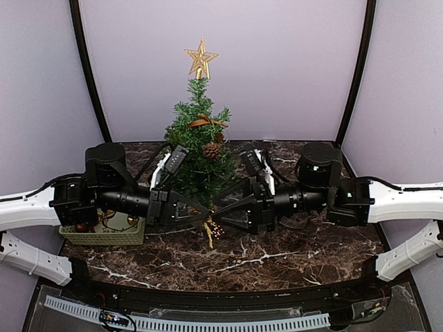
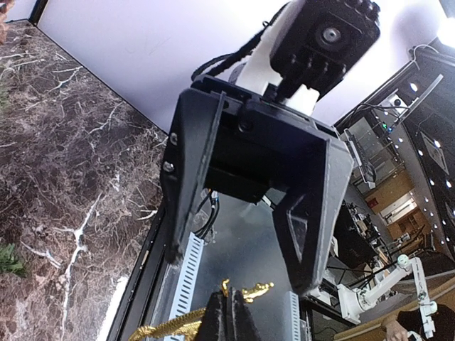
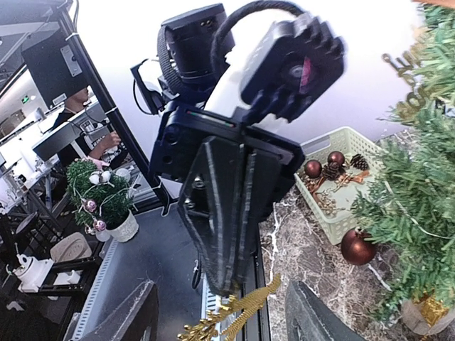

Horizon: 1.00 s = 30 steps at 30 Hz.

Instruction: Decorate the small christmas tree

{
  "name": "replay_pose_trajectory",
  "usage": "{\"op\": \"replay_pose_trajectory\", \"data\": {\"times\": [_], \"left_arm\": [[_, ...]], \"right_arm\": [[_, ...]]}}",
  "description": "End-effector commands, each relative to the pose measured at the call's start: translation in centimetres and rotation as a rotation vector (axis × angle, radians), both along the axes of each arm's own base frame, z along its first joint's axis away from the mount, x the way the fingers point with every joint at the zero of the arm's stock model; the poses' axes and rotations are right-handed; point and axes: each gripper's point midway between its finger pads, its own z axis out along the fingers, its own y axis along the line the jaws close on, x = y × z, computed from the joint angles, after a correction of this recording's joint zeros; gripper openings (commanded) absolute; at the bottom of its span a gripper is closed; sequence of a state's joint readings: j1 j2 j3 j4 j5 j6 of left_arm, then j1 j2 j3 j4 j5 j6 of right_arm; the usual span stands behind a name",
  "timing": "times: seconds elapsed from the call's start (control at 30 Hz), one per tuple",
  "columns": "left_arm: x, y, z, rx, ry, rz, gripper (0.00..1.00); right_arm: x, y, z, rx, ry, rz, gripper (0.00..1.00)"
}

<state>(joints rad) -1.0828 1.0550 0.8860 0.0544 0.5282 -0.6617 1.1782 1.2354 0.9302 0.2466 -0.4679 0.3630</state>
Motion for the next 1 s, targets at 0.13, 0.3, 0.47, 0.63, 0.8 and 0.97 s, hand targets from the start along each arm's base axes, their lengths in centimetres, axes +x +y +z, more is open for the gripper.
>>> {"op": "replay_pose_trajectory", "data": {"times": [0.13, 0.3, 0.47, 0.63, 0.8, 0.97], "left_arm": [[0.8, 1.0, 2.7, -0.056, -0.060, 0.079, 0.00], [1.0, 1.4, 3.0, -0.064, -0.071, 0.103, 0.00], [1.5, 1.6, 2.9, -0.052, -0.077, 0.136, 0.00], [1.7, 1.6, 2.9, -0.053, -0.081, 0.148, 0.00], [1.6, 1.6, 2.8, -0.052, -0.076, 0.142, 0.00], [1.5, 1.7, 3.1, -0.062, -0.080, 0.139, 0.00]], "right_arm": [[-0.6, 1.1, 0.5, -0.006, -0.032, -0.016, 0.62], [-0.3, 1.3, 0.7, -0.008, -0.039, -0.067, 0.67], [0.7, 1.0, 1.2, -0.010, -0.099, -0.208, 0.69], [1.7, 0.6, 1.5, 0.011, -0.122, -0.323, 0.58], [2.5, 0.6, 1.3, 0.012, -0.123, -0.371, 0.42], [2.6, 0.9, 0.8, -0.001, -0.118, -0.375, 0.36]]}}
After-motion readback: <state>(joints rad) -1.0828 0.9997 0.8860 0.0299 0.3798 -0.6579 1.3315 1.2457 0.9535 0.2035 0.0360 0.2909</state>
